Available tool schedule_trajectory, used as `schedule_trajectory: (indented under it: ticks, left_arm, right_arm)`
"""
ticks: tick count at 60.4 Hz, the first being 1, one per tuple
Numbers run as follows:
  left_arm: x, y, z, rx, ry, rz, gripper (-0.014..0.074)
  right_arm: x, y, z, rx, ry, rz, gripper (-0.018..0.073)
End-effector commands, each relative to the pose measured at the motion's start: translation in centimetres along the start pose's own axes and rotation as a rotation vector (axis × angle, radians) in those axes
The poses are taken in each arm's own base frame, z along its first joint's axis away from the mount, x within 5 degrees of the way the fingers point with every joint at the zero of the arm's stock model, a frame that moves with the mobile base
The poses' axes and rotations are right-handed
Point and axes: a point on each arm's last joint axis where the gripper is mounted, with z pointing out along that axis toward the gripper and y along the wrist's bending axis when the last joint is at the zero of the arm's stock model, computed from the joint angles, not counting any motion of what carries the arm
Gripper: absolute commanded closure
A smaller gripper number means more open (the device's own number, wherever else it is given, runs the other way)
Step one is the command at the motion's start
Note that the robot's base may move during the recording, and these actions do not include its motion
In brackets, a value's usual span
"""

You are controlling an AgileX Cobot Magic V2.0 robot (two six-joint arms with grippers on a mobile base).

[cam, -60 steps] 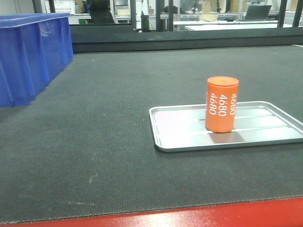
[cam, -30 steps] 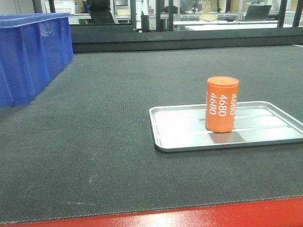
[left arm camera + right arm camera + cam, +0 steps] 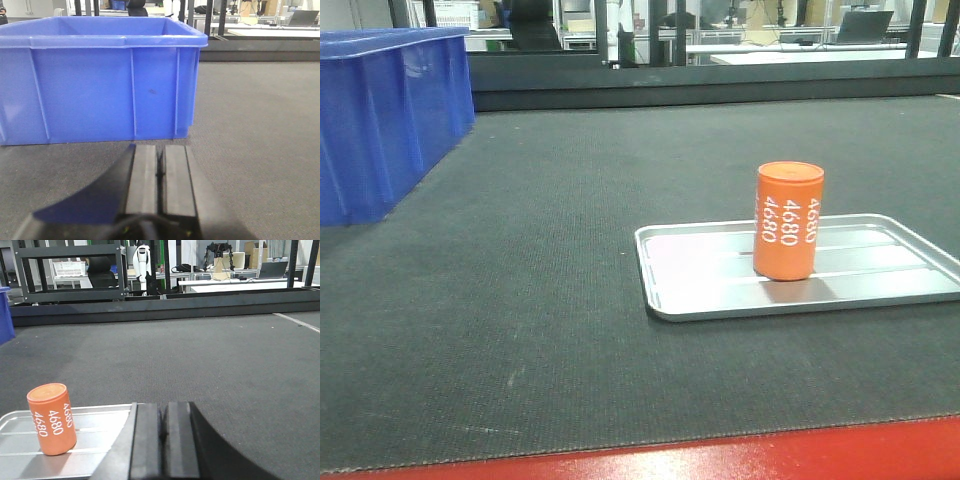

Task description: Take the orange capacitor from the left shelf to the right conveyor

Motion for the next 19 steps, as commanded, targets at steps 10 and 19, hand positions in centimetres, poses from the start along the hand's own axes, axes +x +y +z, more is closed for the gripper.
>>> schedule_trajectory:
  ticks: [10,19]
  left_arm:
    - [-0.08,0.0,-0.01,0.002,-0.072,-0.003,0.0722]
    - [-0.08,0.0,-0.01,0.002,-0.072,-0.003,0.0722]
  right_arm:
    - [-1.68,0.26,-0.31,-0.022,-0.135,-0.02,0.0503]
    - [-1.68,0.26,-0.31,-0.022,-0.135,-0.02,0.0503]
